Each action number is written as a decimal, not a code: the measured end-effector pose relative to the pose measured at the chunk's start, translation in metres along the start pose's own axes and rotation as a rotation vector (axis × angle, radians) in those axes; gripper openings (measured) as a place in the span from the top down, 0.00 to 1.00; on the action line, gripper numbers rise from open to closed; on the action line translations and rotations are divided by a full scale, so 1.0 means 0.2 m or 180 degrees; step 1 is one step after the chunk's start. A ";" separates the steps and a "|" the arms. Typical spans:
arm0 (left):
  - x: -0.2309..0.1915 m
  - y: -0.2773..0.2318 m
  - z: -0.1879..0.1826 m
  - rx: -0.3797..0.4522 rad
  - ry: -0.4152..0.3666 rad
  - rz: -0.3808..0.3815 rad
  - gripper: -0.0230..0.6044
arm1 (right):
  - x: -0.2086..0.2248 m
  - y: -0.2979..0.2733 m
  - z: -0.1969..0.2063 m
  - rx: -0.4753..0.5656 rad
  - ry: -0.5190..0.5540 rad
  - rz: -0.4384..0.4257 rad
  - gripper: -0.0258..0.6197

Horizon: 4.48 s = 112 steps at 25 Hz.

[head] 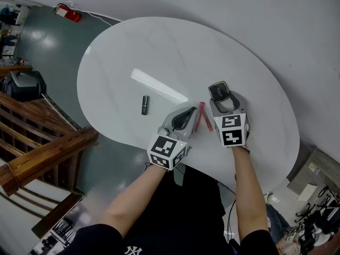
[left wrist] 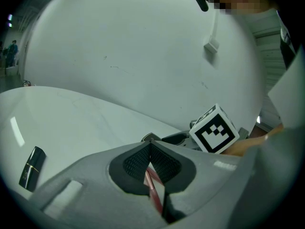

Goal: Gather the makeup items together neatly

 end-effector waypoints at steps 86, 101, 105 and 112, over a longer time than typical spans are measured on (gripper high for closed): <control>-0.12 0.68 0.00 0.0253 -0.0291 0.0162 0.95 | -0.93 0.49 0.03 0.0868 0.0355 -0.0397 0.93; 0.08 0.53 0.15 0.0055 -0.0414 0.0556 0.95 | -0.61 0.43 0.42 0.0604 -0.0866 0.0281 0.90; 0.07 0.49 0.22 -0.0024 -0.0364 0.0507 0.95 | -0.56 0.35 0.46 0.0495 -0.0986 0.0354 0.87; 0.04 0.49 0.29 -0.0116 -0.0311 0.0464 0.95 | -0.54 0.24 0.48 0.0287 -0.0997 0.0468 0.83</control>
Point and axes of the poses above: the fingertips, and each gripper's own axes: y backward along the fingers, x to its right, z out of its underside, the point moved 5 cm from there along y, backward along the fingers, and after that the axes turned 15 degrees about -y, right-handed, at the moved point
